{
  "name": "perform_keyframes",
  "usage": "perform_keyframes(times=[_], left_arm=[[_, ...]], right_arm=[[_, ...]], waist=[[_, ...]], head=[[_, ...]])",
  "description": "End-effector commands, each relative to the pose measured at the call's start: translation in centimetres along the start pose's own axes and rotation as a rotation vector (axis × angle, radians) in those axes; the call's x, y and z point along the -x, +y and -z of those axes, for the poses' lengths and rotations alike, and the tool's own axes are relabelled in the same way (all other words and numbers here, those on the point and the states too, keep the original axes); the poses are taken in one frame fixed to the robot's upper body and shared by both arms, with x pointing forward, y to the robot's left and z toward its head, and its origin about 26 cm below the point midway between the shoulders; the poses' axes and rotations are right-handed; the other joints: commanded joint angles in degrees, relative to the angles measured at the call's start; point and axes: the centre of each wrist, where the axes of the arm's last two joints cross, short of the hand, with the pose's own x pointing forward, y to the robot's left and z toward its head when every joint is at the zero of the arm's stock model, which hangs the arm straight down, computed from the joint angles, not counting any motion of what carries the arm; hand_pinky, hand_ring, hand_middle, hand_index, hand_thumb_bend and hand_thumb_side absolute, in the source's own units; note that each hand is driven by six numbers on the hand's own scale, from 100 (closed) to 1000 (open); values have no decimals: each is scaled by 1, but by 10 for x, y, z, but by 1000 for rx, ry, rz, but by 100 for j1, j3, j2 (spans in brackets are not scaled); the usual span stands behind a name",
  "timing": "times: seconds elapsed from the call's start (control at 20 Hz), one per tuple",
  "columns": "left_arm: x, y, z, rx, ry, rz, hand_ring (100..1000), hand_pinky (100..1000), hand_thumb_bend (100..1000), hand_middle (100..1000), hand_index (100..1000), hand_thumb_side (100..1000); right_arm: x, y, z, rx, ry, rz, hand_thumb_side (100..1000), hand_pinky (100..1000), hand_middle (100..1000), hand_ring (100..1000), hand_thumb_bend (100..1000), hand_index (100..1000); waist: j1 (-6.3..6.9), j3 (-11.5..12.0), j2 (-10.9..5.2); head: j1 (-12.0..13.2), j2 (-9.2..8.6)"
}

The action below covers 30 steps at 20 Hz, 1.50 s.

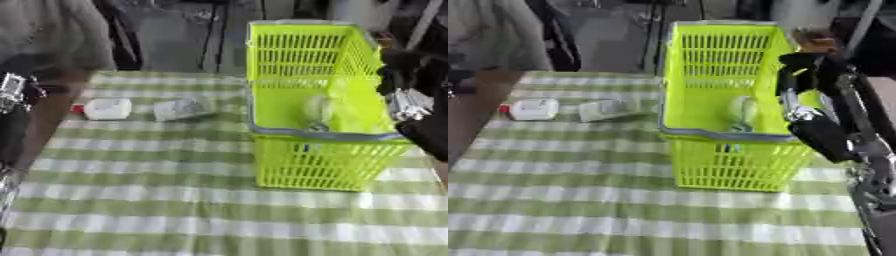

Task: Pick up objects on the table and place them in the box.

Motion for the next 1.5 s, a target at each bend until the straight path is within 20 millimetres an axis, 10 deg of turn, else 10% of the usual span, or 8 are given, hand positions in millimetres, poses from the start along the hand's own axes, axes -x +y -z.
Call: perform_keyframes(times=[0.05, 0.7, 1.0, 1.15, 1.5], left_arm=[[-9, 6, 5, 4, -35, 22, 781, 723, 298, 808, 801, 923], [-10, 11, 7, -3, -38, 47, 781, 725, 276, 804, 802, 902], [-5, 29, 15, 54, 21, 209, 800, 755, 109, 800, 832, 859], [4, 38, 25, 141, 112, 323, 838, 803, 279, 812, 889, 672], [12, 61, 57, 324, 317, 608, 849, 844, 711, 704, 891, 541]], right_arm=[[-6, -6, 3, 14, -26, -19, 561, 569, 621, 560, 184, 784], [-5, -6, 2, 18, -24, -18, 563, 568, 621, 559, 195, 783], [-4, -7, 1, 11, -19, -30, 563, 567, 621, 559, 199, 783], [-3, -8, 0, 5, -13, -38, 562, 566, 620, 558, 201, 782], [-3, -7, 1, -8, -19, -39, 562, 565, 619, 557, 204, 782]], waist=[[12, -9, -90], [33, -26, -95], [90, -43, -108], [146, -51, -114], [189, -163, -72]], head=[[-5, 12], [-16, 10], [-59, 21], [-99, 24], [-43, 3]])
